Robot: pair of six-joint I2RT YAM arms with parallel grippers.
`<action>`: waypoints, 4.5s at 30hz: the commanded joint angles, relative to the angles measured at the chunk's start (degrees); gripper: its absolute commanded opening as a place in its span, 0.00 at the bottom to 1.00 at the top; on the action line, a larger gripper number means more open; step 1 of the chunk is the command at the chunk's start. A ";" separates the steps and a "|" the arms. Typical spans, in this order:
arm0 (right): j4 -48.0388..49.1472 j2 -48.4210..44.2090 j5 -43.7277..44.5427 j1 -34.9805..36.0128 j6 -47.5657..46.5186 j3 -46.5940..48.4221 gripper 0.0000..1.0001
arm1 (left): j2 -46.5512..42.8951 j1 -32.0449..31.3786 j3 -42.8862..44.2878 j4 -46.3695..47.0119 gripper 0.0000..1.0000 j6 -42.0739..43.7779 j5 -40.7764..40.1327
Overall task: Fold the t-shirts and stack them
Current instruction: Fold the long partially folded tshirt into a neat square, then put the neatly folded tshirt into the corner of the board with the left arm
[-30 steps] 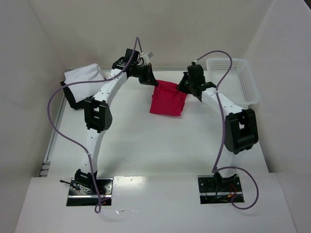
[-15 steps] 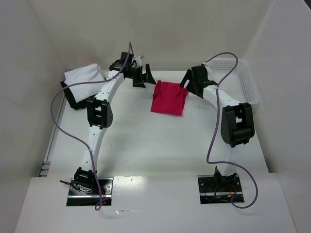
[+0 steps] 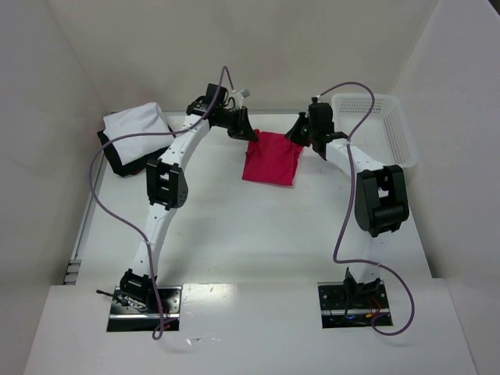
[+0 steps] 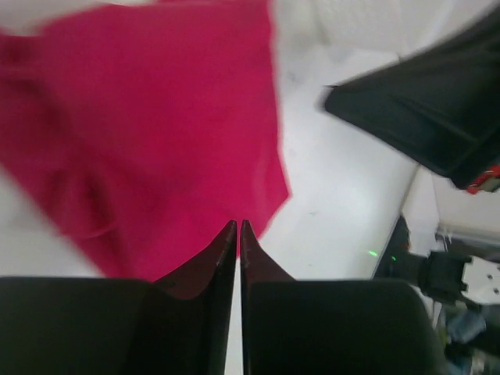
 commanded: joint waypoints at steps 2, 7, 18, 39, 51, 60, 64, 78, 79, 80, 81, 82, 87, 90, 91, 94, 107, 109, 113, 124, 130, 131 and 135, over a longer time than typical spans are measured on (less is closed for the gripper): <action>5.44 4.35 -8.58 0.30 -1.24 0.64 0.02 | 0.62 -5.93 1.24 1.11 0.08 2.12 5.61; 0.62 8.40 -2.01 0.30 -1.42 2.04 0.02 | 3.44 -7.17 1.24 1.65 0.06 0.45 -6.58; -1.51 6.66 6.98 -1.28 -1.94 -2.96 0.10 | 7.49 -7.17 2.47 -2.92 0.00 -3.77 -23.92; -2.30 -4.60 2.60 -4.53 -5.81 -1.92 0.50 | -9.73 -4.37 -10.17 2.69 0.79 1.50 -26.48; -7.12 -8.12 -1.10 -4.53 -7.48 -3.84 0.73 | -16.77 1.09 -44.81 29.59 0.89 -4.47 -10.32; -8.71 -10.49 -1.64 -4.53 -7.48 -5.69 0.75 | -12.29 1.09 -43.59 32.93 0.90 -7.19 -6.96; -8.71 -12.07 -1.11 -4.53 -7.48 -7.53 0.77 | -10.61 1.09 -41.13 30.75 0.90 -7.20 -5.29; -10.29 -16.55 -0.05 -5.67 -5.81 -11.13 0.91 | -6.13 -2.78 -40.16 30.56 0.93 -9.48 -7.49; -10.29 -17.16 -0.05 -5.68 -5.81 -11.14 0.91 | -5.61 -2.78 -40.16 31.17 0.93 -10.18 -8.01; -10.29 -17.17 -0.05 -5.68 -5.29 -11.84 0.93 | -5.60 -3.30 -40.16 31.18 0.93 -11.84 -8.02; -10.29 -17.87 -0.05 -5.68 -5.28 -11.84 0.93 | -5.60 -3.31 -40.16 31.18 0.93 -12.73 -8.54; -10.29 -18.48 -0.05 -5.68 -5.28 -12.36 0.96 | -5.08 -3.31 -40.16 31.70 0.93 -13.43 -8.54; -10.82 -19.54 -0.05 -5.68 -5.28 -13.42 1.00 | -4.37 -4.45 -40.69 33.45 0.87 -17.21 -9.77; -11.35 -20.68 -0.05 -6.20 -5.28 -13.95 1.00 | -3.76 -4.97 -40.69 33.99 0.76 -18.01 -10.38; -11.35 -20.69 -0.05 -6.20 -5.28 -13.95 1.00 | -3.76 -4.98 -40.69 33.99 0.72 -18.01 -10.39; -11.35 -21.30 -0.05 -6.20 -5.28 -14.48 1.00 | -3.76 -6.47 -40.07 32.68 0.50 -16.34 -13.46; -11.88 -22.97 -0.58 -6.73 -5.90 -14.48 1.00 | -9.03 -7.61 -35.96 29.96 0.00 -13.71 -19.08; -11.88 -22.97 -1.10 -6.73 -6.52 -14.48 1.00 | -9.03 -6.04 -29.48 24.95 0.00 -10.46 -22.59; -11.88 -24.02 -1.10 -6.73 -6.52 -15.18 1.00 | -8.42 -0.33 -19.72 19.67 0.00 -8.52 -23.22; -8.98 -24.73 -2.16 -6.73 -5.99 -16.24 1.00 | 6.60 13.56 26.26 -1.17 0.00 -7.37 -22.09; -8.45 -24.12 -2.16 -6.73 -5.46 -16.76 1.00 | 3.81 19.54 26.45 -4.94 0.00 -6.58 -21.64; -8.45 -24.11 -2.16 -6.73 -5.46 -16.76 1.00 | 3.10 20.15 26.46 -4.95 0.00 -5.97 -21.64; -8.45 -23.59 -2.77 -6.73 -4.93 -16.76 1.00 | -1.02 22.87 26.99 -6.35 0.00 -5.44 -21.64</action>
